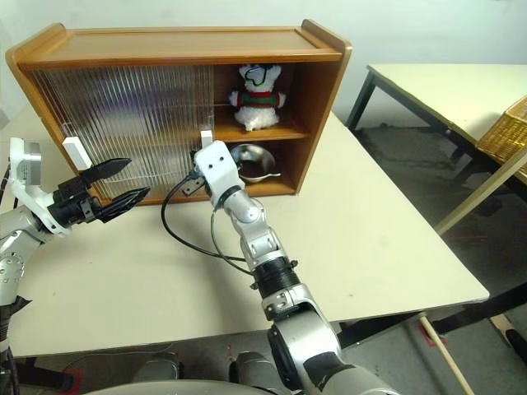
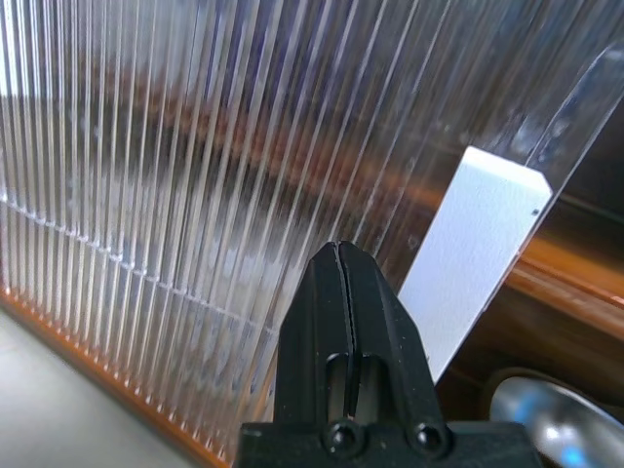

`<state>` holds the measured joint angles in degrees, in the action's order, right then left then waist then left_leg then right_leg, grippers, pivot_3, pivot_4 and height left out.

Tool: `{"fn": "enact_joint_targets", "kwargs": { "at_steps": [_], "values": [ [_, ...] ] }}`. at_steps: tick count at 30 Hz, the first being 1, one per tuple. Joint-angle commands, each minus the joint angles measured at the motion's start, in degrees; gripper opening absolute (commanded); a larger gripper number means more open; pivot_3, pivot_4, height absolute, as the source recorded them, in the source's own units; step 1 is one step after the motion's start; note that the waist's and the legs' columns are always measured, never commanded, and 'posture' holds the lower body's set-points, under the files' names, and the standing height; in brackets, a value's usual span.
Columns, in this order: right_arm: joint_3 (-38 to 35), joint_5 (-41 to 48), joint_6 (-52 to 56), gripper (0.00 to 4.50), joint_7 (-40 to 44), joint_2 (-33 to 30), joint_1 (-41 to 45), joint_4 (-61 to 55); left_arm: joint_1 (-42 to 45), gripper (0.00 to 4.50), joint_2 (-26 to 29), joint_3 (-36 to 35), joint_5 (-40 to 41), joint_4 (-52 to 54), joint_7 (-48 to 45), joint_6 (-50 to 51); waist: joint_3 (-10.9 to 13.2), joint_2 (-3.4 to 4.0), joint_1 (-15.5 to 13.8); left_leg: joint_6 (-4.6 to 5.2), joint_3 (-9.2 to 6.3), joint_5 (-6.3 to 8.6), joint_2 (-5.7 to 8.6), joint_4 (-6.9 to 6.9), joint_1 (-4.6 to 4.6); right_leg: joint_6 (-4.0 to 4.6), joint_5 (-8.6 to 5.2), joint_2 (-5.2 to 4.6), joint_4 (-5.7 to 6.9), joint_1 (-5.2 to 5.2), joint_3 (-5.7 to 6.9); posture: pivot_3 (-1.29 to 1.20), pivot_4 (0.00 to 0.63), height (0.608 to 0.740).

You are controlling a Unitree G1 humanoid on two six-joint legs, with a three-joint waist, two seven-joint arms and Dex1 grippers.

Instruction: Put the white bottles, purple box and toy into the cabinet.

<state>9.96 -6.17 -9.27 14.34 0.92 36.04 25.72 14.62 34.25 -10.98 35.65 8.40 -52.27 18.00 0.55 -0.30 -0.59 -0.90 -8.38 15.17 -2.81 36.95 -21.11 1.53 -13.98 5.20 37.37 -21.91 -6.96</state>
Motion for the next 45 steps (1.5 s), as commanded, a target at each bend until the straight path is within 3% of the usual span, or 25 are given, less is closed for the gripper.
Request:
{"fn": "enact_joint_targets", "kwargs": {
  "at_steps": [1, 18, 45],
  "values": [
    [-1.09, -1.14, -0.57, 0.04, -2.96, -1.0, -0.7, -1.88, 0.07, 4.5, 0.26, 0.05, -0.35, 0.14, -0.38, 0.04, 0.0, -0.01, -0.01, 0.0, 0.0, -0.01, 0.0, 0.01, 0.0, -0.01, 0.01, 0.0, 0.0, 0.01, 0.0, 0.03, 0.0, 0.74],
    [-7.83, 1.09, 5.16, 0.04, -9.55, -4.81, -5.29, -6.35, 1.51, 4.5, -0.1, 0.99, -0.65, -0.92, -1.27, 0.0, -0.05, -0.07, 0.07, 0.07, 0.02, -0.06, 0.01, 0.09, 0.06, -0.1, 0.1, -0.01, 0.0, 0.13, -0.02, 0.0, 0.0, 0.74],
    [-16.0, 2.42, -1.95, 0.04, -17.69, -13.22, -0.36, 9.17, 1.39, 4.5, -0.97, 1.04, -0.93, -1.12, -1.52, -0.31, -0.05, -0.05, 0.28, 0.45, -0.02, -0.36, 0.09, 0.12, 0.12, -0.7, 0.34, -0.01, 0.0, 0.13, -0.11, 0.0, 0.0, 0.74]
  ]
}}
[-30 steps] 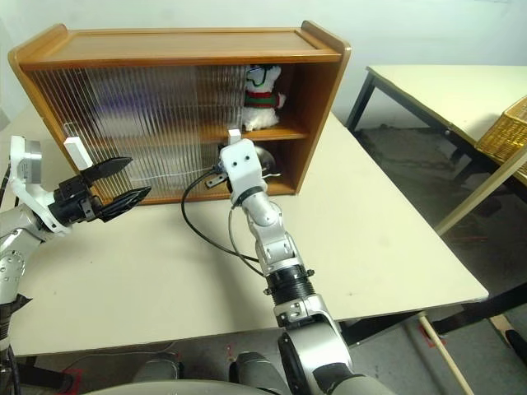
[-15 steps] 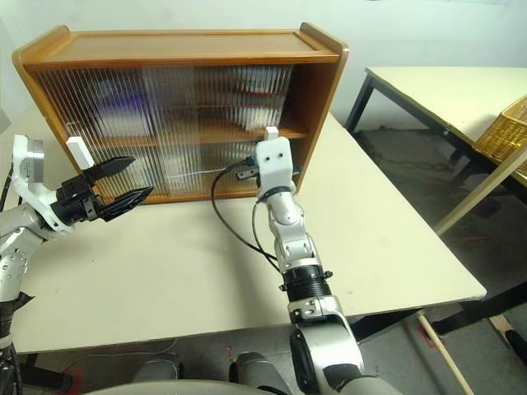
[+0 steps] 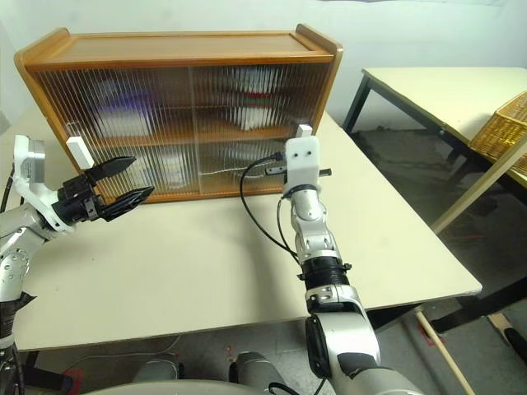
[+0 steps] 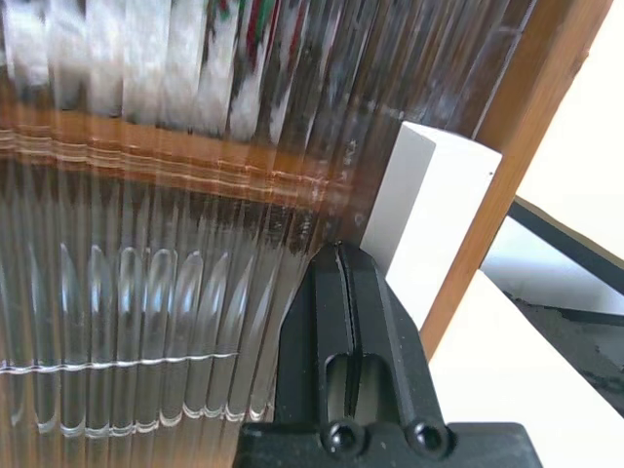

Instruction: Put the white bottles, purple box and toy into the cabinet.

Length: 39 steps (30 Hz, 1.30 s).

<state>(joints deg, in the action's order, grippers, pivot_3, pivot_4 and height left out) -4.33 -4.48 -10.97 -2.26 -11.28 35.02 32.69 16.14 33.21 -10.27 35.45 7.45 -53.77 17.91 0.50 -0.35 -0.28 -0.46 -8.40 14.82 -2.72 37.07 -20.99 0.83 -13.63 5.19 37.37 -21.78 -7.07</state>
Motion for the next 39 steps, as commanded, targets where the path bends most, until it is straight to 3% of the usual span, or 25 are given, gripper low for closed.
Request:
{"fn": "enact_joint_targets", "kwargs": {
  "at_steps": [1, 4, 8, 13, 20, 21, 32, 39],
  "values": [
    [-1.75, 0.76, -0.44, 0.04, -1.09, -1.16, 0.63, 2.53, -0.09, 4.5, 0.04, 0.33, -0.76, -0.22, -0.02, -0.24, 0.0, 0.0, -0.05, 0.0, 0.0, 0.0, 0.01, 0.0, 0.0, 0.0, 0.0, -0.01, 0.0, 0.01, 0.0, 0.0, 0.0, 0.74],
    [-1.41, 1.4, -0.48, 0.04, 0.72, -1.42, 0.44, 3.03, -0.09, 4.5, -0.04, 0.34, -0.78, -0.23, 0.06, -0.26, 0.0, 0.0, -0.08, 0.0, 0.01, 0.0, 0.01, 0.01, -0.02, -0.02, -0.01, -0.02, -0.04, 0.02, -0.01, 0.0, 0.0, 0.74],
    [0.0, 5.44, -2.17, 0.04, 10.03, -1.24, -1.64, 0.49, -0.28, 4.5, -0.13, 0.32, -0.79, -0.32, 0.08, -0.3, 0.0, 0.0, 0.13, -0.01, 0.04, 0.0, 0.02, 0.0, -0.05, -0.03, -0.02, -0.03, -0.06, -0.02, -0.03, 0.0, 0.0, 0.74],
    [-1.99, 14.71, -2.35, 1.68, 23.76, -4.19, -10.67, -9.55, -2.79, 4.5, 0.25, -0.48, -0.74, 0.01, -0.19, -0.59, -0.01, 0.0, 0.22, -0.02, 0.18, 0.0, 0.29, -0.06, -0.03, -0.04, -0.16, 0.07, -0.07, 0.0, -0.01, 0.0, 0.0, 0.74],
    [-6.94, 19.11, -4.41, 4.31, 30.54, -10.4, -21.07, -11.74, -9.09, 4.5, -0.36, -3.12, -0.8, 0.41, 1.25, -2.48, -0.01, 0.0, 0.16, -0.1, 0.19, 0.04, 0.37, -0.05, 0.05, -0.09, -0.36, 0.05, -0.13, 0.24, -0.12, 0.0, 0.0, 0.74],
    [-7.76, 19.69, -4.81, 4.44, 31.44, -11.09, -21.52, -10.68, -10.12, 4.5, -0.74, -3.8, -0.87, 0.17, 1.76, -3.07, -0.01, 0.0, 0.18, -0.1, 0.2, 0.04, 0.37, -0.04, 0.06, -0.25, -0.44, 0.05, -0.13, 0.25, -0.13, 0.0, 0.0, 0.74],
    [-13.47, 20.38, -11.31, 4.44, 35.63, -16.97, -12.75, 12.81, -18.84, 4.5, -6.76, -18.54, -4.33, -10.5, 12.58, -19.54, 0.04, 0.11, 1.12, -0.09, 0.18, 0.04, 0.32, -0.14, 1.06, 0.17, -0.64, 0.05, -0.12, 1.11, -0.22, 0.02, 0.0, 0.74],
    [-13.48, 19.91, -13.66, 4.44, 36.6, -18.24, -9.3, 17.89, -21.17, 4.5, -6.27, -26.77, -6.61, -23.65, 18.34, -29.78, 0.01, 0.16, 0.92, -0.09, 0.03, 0.04, 0.15, -0.31, 1.01, 0.35, -0.91, 0.06, -0.11, 1.06, -0.18, 0.03, 0.0, 0.74]
  ]
}}
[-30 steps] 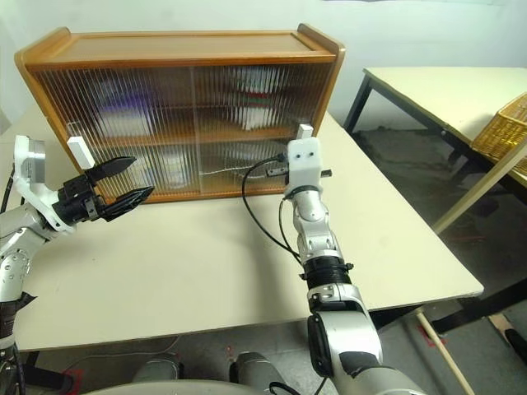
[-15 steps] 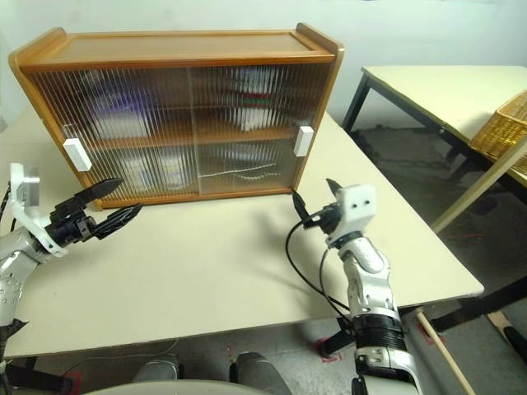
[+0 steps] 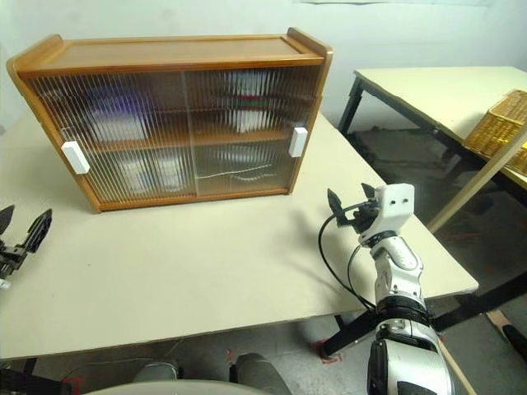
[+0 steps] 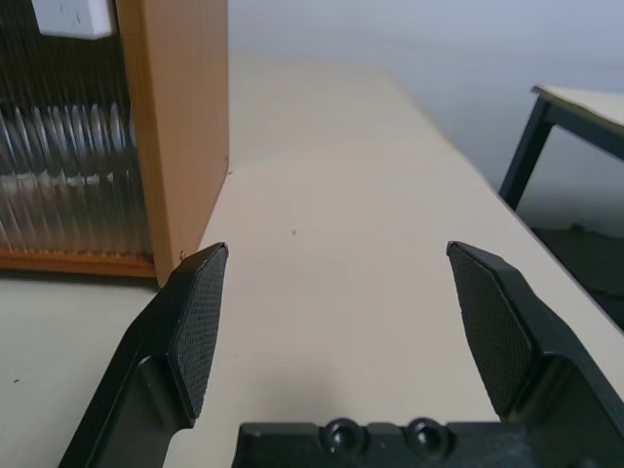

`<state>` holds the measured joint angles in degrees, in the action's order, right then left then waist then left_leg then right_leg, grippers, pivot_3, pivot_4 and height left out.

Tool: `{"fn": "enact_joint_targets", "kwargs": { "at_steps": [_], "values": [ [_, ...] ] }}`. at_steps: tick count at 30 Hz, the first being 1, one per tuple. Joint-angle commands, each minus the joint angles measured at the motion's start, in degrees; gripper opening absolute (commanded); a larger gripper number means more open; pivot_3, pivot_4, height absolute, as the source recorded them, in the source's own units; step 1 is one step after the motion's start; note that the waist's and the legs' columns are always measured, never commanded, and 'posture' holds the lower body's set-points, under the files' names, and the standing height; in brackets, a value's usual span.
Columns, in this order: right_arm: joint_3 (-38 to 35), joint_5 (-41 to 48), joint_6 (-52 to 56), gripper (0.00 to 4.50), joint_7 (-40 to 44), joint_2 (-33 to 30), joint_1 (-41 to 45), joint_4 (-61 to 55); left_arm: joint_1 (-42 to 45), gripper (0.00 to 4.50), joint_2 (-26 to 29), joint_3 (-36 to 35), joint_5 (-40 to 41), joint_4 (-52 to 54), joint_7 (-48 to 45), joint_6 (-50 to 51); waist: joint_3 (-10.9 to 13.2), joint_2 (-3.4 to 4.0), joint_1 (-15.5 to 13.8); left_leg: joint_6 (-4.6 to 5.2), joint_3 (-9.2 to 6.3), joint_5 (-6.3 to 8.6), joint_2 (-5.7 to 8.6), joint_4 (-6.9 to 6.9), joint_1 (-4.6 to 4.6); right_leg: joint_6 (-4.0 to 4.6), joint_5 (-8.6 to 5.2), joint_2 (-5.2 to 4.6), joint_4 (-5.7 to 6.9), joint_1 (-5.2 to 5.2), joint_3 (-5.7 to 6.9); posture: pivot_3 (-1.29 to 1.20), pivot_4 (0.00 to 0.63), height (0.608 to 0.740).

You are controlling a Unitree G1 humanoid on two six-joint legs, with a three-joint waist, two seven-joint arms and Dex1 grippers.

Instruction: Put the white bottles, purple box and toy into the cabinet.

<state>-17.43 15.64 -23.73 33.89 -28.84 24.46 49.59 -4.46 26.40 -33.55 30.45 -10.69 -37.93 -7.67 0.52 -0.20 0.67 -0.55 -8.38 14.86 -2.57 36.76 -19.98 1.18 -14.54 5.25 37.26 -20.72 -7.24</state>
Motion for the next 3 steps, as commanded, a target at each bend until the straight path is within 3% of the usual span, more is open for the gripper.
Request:
{"fn": "enact_joint_targets", "kwargs": {
  "at_steps": [1, 3],
  "values": [
    [-0.37, -0.2, -0.91, 4.44, 0.48, -0.74, 1.27, 0.83, -0.62, 4.5, 0.86, -4.39, -2.0, -7.57, 3.24, -5.67, 0.0, 0.01, -0.06, 0.0, -0.01, 0.0, 0.0, -0.02, -0.02, -0.03, -0.05, -0.01, 0.0, 0.0, 0.0, 0.03, 0.0, 0.74],
    [-0.37, -0.16, -0.92, 4.44, 0.54, -0.78, 1.11, 0.52, -0.48, 4.5, 1.24, -5.1, -2.69, -10.13, 3.91, -7.82, -0.01, 0.0, -0.09, -0.04, -0.03, 0.05, 0.02, -0.04, -0.04, -0.1, -0.12, -0.02, 0.0, 0.01, 0.0, 0.03, 0.0, 0.74]
  ]
}}
